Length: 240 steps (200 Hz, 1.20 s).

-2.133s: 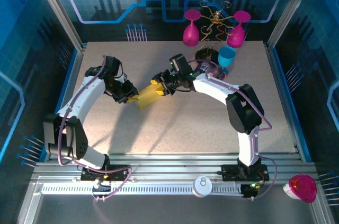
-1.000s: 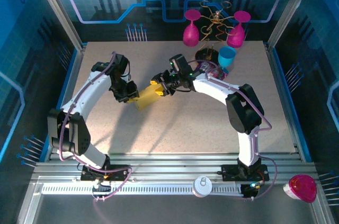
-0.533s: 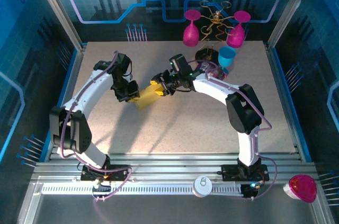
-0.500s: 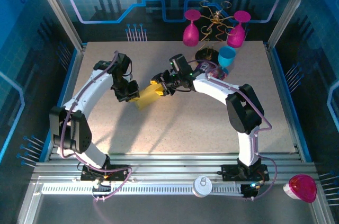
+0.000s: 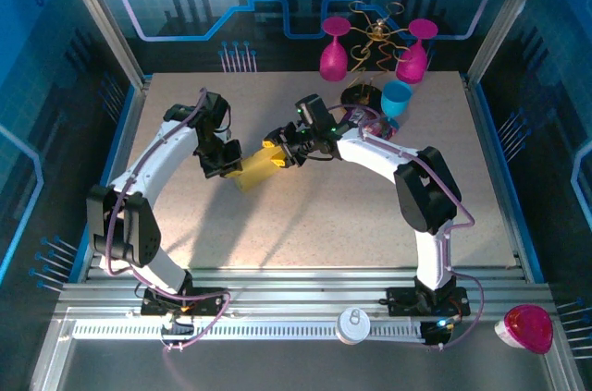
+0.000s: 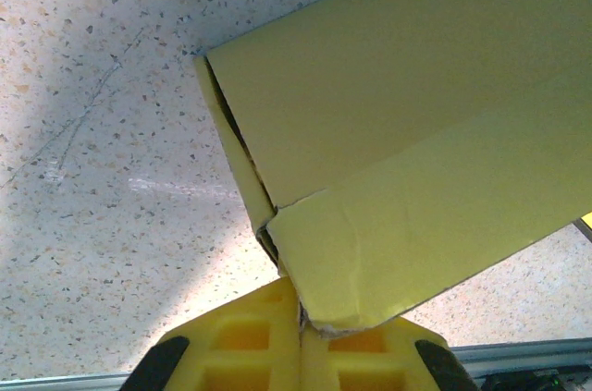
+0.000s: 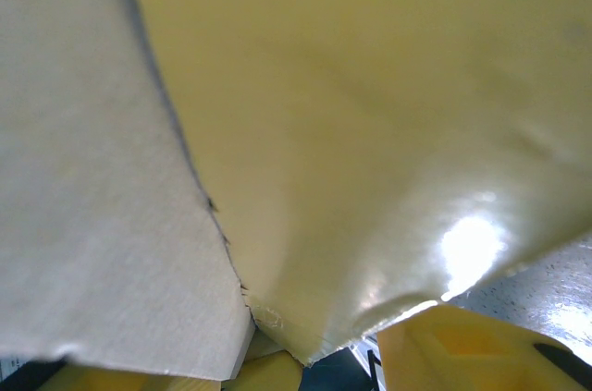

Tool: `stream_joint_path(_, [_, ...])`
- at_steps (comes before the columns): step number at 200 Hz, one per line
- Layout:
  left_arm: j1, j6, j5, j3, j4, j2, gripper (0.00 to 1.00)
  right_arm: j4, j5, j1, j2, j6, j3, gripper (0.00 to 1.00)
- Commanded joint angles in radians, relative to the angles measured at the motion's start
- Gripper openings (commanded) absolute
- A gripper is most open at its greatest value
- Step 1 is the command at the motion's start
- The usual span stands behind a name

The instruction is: Fold the paper box

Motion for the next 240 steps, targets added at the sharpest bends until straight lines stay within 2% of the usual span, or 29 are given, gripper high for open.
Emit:
stream_joint_path(1, [-0.003,-0.008,-0.007,0.029,0.020,0.008,0.00,-0.038,-0.026,0.003,0.012,0.004,0.011,0.45])
stream_joint_path(41, [-0.003,-0.009,-0.010,0.004,0.027,0.007,0.00,-0.034,-0.022,0.002,0.011,0.005,0.008,0.45])
stream_joint_path(55, [-0.003,-0.009,-0.011,-0.022,0.048,-0.002,0.03,-0.033,-0.023,0.003,0.014,0.005,0.012,0.45])
stream_joint_path(63, [-0.003,-0.009,-0.006,-0.039,0.073,-0.013,0.10,-0.033,-0.021,0.003,0.015,0.005,0.013,0.45])
stream_joint_path(78, [-0.003,-0.020,0.018,-0.072,0.125,-0.049,0.31,-0.032,-0.021,0.003,0.017,0.004,0.012,0.45])
stream_joint_path(115, [-0.001,-0.100,0.060,-0.087,0.171,-0.168,0.47,-0.030,-0.018,0.002,0.015,0.004,0.006,0.44])
stream_joint_path(137, [0.008,-0.188,0.091,-0.108,0.215,-0.239,0.49,-0.026,-0.018,0.002,0.015,0.007,0.007,0.44])
stream_joint_path(158, [0.060,-0.347,0.175,-0.205,0.333,-0.318,0.48,-0.025,-0.017,0.001,0.014,0.007,0.010,0.44])
stream_joint_path(183, [0.082,-0.471,0.229,-0.261,0.387,-0.324,0.47,-0.024,-0.016,0.002,0.016,0.009,0.012,0.44])
stream_joint_path(240, [0.133,-0.680,0.234,-0.397,0.518,-0.348,0.43,-0.024,-0.015,0.002,0.018,0.008,0.014,0.44])
